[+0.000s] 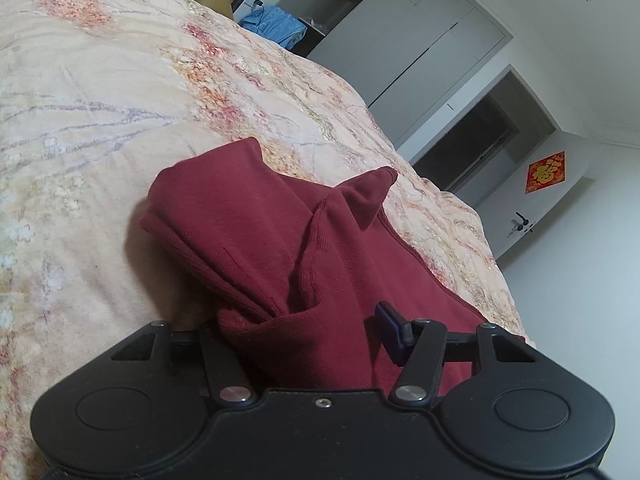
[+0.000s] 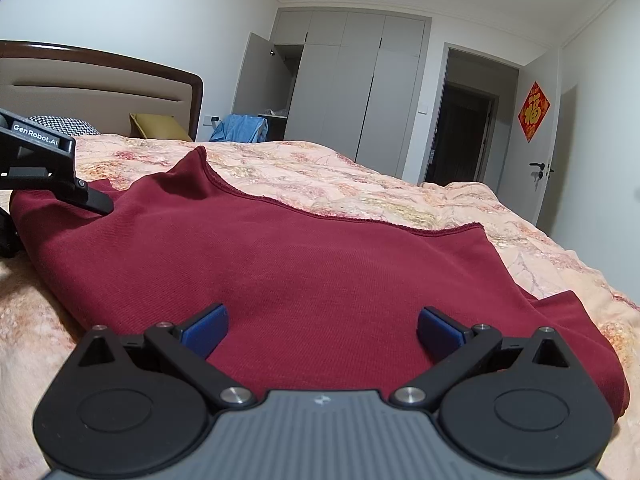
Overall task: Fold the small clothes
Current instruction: 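Close the left gripper on the folded edge and lift it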
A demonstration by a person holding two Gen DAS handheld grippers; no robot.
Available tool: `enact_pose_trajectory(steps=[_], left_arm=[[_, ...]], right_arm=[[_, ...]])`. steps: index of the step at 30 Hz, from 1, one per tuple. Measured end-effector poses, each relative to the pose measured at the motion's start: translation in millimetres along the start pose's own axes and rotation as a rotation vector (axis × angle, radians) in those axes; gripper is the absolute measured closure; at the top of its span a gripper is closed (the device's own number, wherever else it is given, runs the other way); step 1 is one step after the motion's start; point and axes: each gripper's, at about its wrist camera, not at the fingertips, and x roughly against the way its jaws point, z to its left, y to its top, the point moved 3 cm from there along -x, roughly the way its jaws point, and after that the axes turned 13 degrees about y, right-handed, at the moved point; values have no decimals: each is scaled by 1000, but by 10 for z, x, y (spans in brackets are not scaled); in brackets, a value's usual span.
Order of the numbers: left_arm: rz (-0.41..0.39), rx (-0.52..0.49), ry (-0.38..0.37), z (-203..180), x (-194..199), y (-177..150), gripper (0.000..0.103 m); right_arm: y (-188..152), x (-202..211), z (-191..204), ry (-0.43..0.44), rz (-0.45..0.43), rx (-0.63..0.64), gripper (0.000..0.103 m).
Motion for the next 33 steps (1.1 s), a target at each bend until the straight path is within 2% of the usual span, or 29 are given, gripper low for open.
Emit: enact_pose_trajectory(steps=[11,14,15,19,24,30,33], left_arm=[[4,6,0,-5,8,1,43],[-2,14,8,5,15,15,49],[-5,27,10,16,25,20,53],[9,102,-6,72,30,79,54],[1,61,30,10,31,119,62],[-37,-5,64,-95,98,157,79],[-67,-73,58,-248,142,217,80]], right_arm=[[0,-2,-1,0,0,0,0],[-2,-3,-1,0,0,0,0],[-2,-3,-1,0,0,0,0],[14,0,-43,28,7,-24,0],[96,7,-400,189,49,-221,0],[109,159,-406,149,39,-181,0],[96,274,-429,131,17,-185,0]])
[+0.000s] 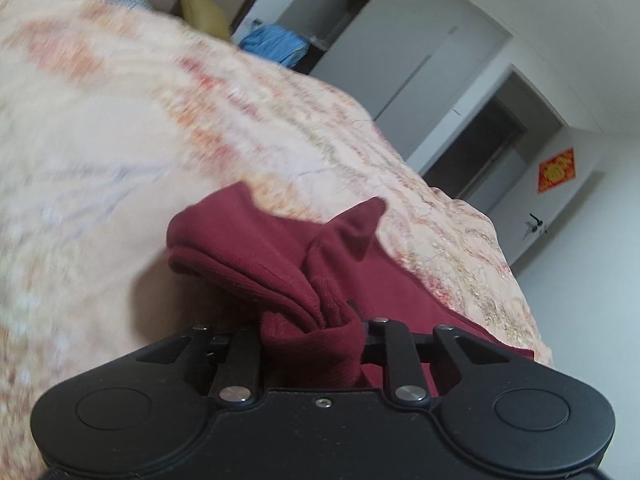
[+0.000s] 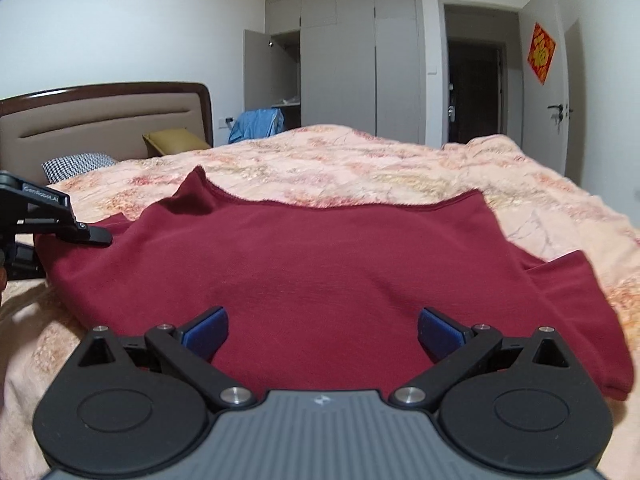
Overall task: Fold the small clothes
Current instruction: 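Close the left gripper on the folded edge and lift it, then fold the lifted edge over the sweater and open the left gripper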
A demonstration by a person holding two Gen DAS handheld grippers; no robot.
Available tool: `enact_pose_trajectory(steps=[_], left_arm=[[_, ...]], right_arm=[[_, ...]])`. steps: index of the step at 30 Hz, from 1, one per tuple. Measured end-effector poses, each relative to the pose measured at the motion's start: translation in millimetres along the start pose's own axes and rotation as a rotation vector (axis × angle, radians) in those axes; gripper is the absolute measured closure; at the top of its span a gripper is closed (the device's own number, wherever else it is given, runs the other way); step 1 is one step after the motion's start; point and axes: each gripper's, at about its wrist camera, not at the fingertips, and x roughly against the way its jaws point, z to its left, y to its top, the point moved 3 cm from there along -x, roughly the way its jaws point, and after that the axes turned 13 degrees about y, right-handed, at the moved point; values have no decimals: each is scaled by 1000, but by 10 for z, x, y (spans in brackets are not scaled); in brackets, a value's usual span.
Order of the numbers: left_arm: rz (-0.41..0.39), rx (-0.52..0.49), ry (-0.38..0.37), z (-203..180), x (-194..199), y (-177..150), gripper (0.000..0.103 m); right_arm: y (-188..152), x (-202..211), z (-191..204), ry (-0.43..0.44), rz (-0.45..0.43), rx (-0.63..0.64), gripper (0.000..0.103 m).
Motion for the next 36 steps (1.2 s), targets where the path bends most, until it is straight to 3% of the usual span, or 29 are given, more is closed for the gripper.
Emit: enact_pose_trajectory(steps=[7,12,19,23,26,30,32,34,36], left_arm=[[-81,-202,-59,-674,103,161,85],[-125,-381,-196,-1456,288,71,85],[-14,-641,-478,-2354,507,-674,85],[109,-743,-528,-2487,465,-1130,83],[173,-750,-530,-2402,410,-1273,73],[231,-682,-549,-2225,393,-1240,66],[232,-657,-558,-2180,421,-1194,52],[231,-624,-568,-2129,479,-1125,25],[234,-595,-576,-2083,529,-1094,21]], right_arm=[[34,502,-229,-37,-52,-58,0],[-42,977,-399,-135,-64,-65,0],[-295,1443,-555,-277,-2,-100,0],[-429,1592,-642,-314,29,-151,0],[-473,1676,-675,-331,29,-176,0],[-509,1723,-715,-349,15,-193,0],[-523,1714,-721,-351,16,-198,0],[-527,1702,-718,-348,18,-199,0],[-535,1686,-695,-344,20,-201,0]])
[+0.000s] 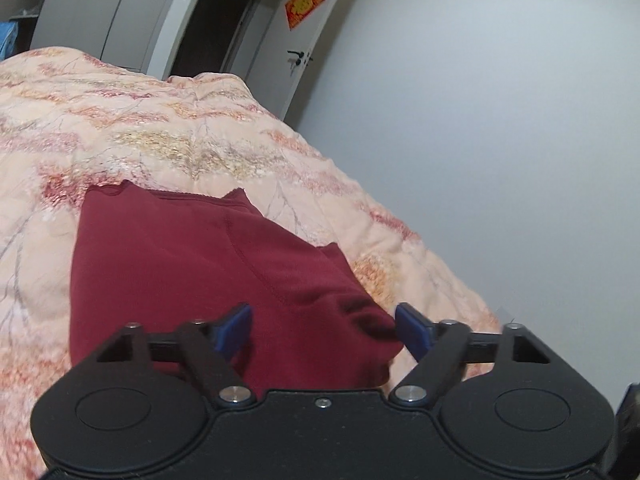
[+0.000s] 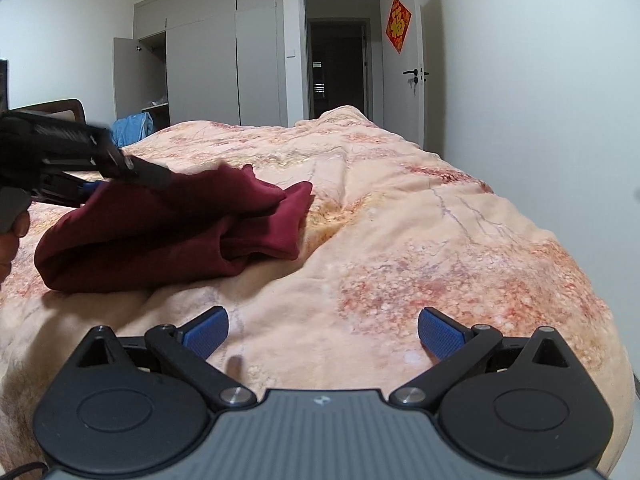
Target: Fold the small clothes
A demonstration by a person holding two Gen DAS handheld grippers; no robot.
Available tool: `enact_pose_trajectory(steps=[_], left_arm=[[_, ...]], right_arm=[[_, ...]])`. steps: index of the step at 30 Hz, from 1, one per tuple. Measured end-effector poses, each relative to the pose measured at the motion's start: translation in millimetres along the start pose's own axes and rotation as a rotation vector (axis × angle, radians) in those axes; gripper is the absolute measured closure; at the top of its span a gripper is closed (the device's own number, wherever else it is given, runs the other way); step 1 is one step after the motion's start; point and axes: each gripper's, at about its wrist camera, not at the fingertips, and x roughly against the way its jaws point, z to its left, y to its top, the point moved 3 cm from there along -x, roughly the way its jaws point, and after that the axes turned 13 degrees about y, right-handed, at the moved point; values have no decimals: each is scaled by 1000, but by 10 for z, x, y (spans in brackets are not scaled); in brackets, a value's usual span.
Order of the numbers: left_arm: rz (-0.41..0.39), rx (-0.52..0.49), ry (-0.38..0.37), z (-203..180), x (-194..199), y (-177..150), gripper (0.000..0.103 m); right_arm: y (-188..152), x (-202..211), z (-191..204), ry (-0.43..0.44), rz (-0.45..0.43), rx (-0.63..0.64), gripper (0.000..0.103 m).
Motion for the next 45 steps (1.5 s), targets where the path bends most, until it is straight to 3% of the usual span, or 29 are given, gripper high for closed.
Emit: enact_pose_trajectory(steps=[3,5,11,17,22,27,31,36,45], left_arm=[[-7,42,3,46,120,10,12],[-23,77,47,100,194,28,4],[-55,168,256,411,373,70,1],[8,271,423,833,334,-31,1],[64,318,428,1012,270,-186,1],[71,331,416,1059,268,-240,1],[74,336,418,1054,277,-249,1],[75,324,422,1029,283,-250,1],[86,289,418,984,249,-305,1]], right_arm=[[-5,-28,27,3,6,-6,0],[-6,-35,37,1,8,-11,0],[31,-22,24,25,-25,-62,0],[237,-100,-70,149,-93,-257,0],[585,-376,10,139,-77,-276,0],[918,-715,265,110,-69,-249,0],[1040,-1043,419,70,-5,-198,0],[871,-1181,342,-20,73,-180,0],[394,-760,150,-69,120,-169,0]])
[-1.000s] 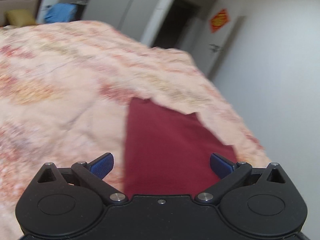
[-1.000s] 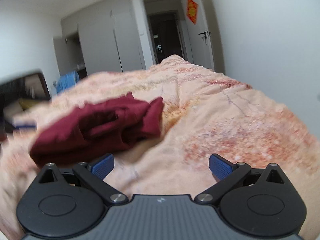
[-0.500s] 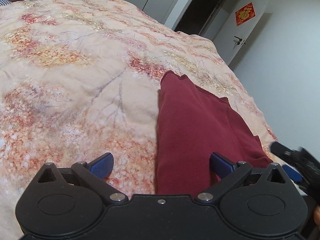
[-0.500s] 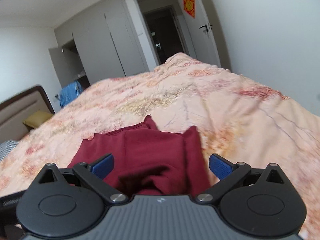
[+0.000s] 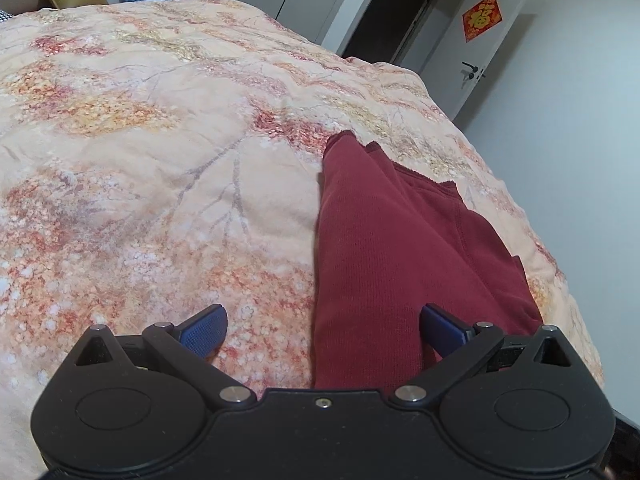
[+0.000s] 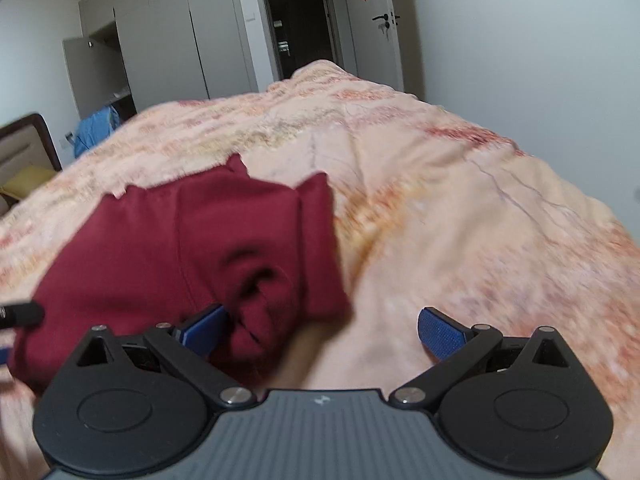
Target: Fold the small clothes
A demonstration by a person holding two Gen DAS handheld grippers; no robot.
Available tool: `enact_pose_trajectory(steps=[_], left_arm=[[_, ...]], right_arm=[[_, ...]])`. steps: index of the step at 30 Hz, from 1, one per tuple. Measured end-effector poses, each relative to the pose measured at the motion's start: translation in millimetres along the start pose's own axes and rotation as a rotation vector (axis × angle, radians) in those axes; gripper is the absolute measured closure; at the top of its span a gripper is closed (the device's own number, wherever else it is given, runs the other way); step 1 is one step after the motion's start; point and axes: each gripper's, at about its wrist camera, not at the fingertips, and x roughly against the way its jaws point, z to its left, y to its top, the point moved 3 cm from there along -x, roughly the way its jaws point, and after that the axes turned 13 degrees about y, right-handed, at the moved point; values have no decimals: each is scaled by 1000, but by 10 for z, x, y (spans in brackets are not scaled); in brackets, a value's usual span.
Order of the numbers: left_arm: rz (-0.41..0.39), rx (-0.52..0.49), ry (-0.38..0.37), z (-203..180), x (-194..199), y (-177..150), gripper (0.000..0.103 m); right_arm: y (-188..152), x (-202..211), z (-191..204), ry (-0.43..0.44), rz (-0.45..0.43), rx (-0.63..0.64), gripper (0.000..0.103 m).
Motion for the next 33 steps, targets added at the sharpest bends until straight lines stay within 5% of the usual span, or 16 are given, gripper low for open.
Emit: enact_pose_trajectory(steps=[8,16,22,30,33], left_arm=[[7,-13,7,8,-24,-42,1],[12,-20,3,17,-59,-58,1],[11,-21,-1,22,-75,-63,1],[7,-27,-2,22,-74,-73,0],[5,-28,1,14,-71,-77,0]], right_arm=[[161,275,-61,85,-145,7,0],[545,-44,-25,284,-109,-10,0],[556,-291,-68,62,-60,26,0],[112,-37,-173,25,18,41,0],[103,108,-155,25,-15,85,0]])
